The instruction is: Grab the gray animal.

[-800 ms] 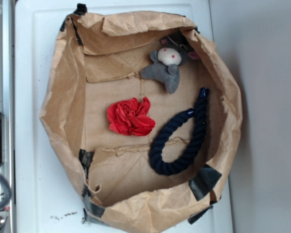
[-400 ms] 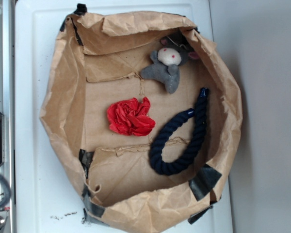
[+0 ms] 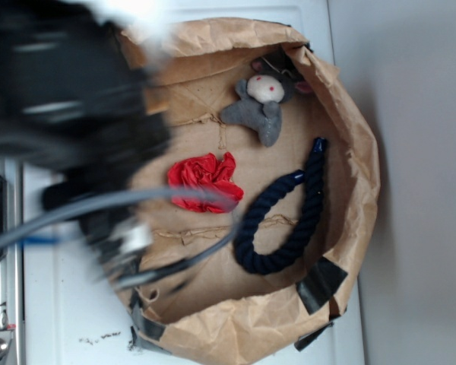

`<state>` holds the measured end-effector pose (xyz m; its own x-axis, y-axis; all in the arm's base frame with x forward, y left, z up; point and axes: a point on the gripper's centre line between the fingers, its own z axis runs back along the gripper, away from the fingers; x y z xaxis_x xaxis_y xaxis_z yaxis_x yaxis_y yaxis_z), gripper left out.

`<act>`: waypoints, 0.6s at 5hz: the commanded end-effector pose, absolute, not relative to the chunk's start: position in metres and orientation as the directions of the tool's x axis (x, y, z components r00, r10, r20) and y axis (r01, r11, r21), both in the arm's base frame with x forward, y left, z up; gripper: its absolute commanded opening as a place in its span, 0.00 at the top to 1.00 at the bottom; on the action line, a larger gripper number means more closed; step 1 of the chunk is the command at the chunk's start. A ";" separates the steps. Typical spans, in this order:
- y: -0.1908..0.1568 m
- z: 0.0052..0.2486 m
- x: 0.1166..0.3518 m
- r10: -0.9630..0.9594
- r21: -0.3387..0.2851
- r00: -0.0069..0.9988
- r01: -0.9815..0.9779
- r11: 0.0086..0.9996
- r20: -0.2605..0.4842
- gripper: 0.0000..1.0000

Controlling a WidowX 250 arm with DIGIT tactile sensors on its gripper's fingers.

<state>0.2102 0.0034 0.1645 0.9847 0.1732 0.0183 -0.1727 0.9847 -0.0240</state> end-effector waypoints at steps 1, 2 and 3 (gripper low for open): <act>0.010 0.176 0.216 0.195 -0.032 0.978 -0.193 0.981 0.069 0.00; 0.010 0.176 0.216 0.195 -0.032 0.978 -0.193 0.981 0.069 0.00; 0.038 0.157 0.255 0.273 -0.041 0.944 -0.270 0.962 0.187 0.00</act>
